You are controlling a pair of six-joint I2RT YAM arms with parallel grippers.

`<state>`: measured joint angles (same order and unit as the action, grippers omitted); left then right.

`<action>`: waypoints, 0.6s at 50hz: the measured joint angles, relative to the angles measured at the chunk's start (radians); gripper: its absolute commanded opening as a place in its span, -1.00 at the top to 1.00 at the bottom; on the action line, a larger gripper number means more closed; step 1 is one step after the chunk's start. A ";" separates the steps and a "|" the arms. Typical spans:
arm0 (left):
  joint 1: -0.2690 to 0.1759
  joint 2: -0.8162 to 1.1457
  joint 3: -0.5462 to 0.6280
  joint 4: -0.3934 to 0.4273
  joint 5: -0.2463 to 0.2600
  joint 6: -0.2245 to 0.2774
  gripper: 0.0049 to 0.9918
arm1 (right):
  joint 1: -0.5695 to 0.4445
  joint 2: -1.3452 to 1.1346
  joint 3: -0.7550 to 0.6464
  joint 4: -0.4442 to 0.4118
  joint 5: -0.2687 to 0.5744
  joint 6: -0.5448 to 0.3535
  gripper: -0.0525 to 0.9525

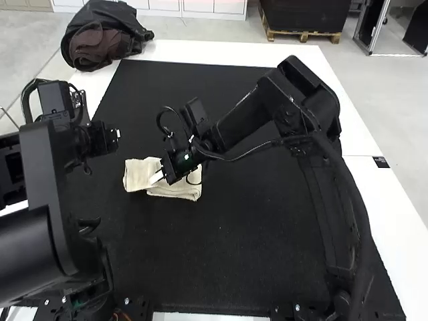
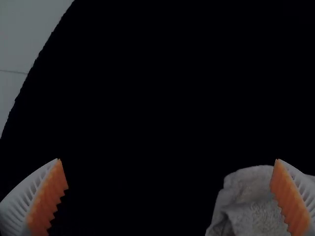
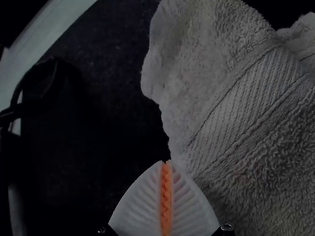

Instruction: Fold the towel.

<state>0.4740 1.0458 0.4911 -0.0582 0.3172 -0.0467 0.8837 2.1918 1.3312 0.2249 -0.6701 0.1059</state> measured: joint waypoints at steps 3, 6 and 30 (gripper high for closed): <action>0.000 0.000 0.000 0.003 0.000 0.000 -0.95 | -0.004 0.003 -0.003 0.022 0.000 0.000 0.93; 0.000 0.000 0.000 0.006 0.000 0.000 -0.95 | -0.012 0.006 -0.003 0.039 -0.001 0.000 0.93; 0.000 0.000 0.000 0.032 -0.004 0.000 -0.95 | -0.077 0.098 -0.008 0.145 0.000 -0.003 0.93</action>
<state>0.4740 1.0462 0.4911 -0.0265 0.3130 -0.0467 0.8070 2.2894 1.3228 0.3695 -0.6697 0.1024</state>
